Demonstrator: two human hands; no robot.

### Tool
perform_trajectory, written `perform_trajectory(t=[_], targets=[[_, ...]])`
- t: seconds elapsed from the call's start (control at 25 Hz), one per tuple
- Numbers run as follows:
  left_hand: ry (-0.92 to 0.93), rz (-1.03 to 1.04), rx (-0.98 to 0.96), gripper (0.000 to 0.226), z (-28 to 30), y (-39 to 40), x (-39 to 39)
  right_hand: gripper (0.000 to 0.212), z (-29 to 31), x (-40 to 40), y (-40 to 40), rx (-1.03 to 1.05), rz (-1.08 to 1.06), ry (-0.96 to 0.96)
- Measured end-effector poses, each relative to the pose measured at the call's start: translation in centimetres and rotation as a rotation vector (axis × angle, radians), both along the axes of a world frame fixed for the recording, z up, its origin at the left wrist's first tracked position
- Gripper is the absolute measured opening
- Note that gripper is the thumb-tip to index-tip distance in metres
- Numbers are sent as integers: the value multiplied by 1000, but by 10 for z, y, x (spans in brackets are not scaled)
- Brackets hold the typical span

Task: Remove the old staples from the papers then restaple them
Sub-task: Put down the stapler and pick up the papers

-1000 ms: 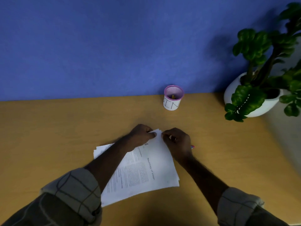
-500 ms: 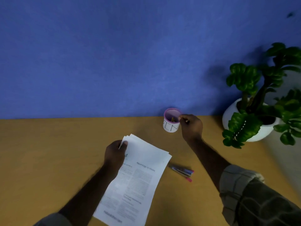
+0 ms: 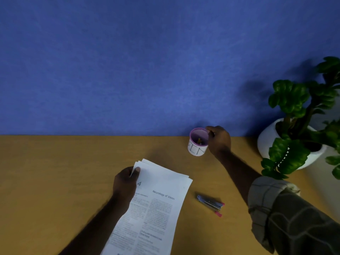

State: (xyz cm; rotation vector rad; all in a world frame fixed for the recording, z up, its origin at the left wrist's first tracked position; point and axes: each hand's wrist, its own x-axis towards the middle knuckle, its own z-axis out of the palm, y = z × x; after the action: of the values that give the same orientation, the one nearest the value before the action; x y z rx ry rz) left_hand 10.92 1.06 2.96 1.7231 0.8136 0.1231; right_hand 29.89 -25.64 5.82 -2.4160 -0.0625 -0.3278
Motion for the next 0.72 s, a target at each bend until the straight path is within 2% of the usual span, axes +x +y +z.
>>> perform_trajectory(t=[0.12,0.2,0.32,0.44,0.52,0.6,0.72], targets=[[-29,-17,-35,27,5,1,-3,22,4,-9,-2,58,3,-13],[-73,-25,-65,25,14,0,-5,18,10,-21,0,170,11,-19],[-197,-7,-131,24,38,-1,-5,9,21,-52,9,564,137,73],[-330,-20,-237,22,69,3,-8,28,30,-84,14,834,348,281],[-383,-51,-266,24,87,10,-11,42,34,-98,11,876,548,409],[-442,-105,-310,26,104,13,-15,41,43,-110,10,842,730,493],[-509,-167,-364,23,122,12,-19,41,60,-128,18,774,754,535]])
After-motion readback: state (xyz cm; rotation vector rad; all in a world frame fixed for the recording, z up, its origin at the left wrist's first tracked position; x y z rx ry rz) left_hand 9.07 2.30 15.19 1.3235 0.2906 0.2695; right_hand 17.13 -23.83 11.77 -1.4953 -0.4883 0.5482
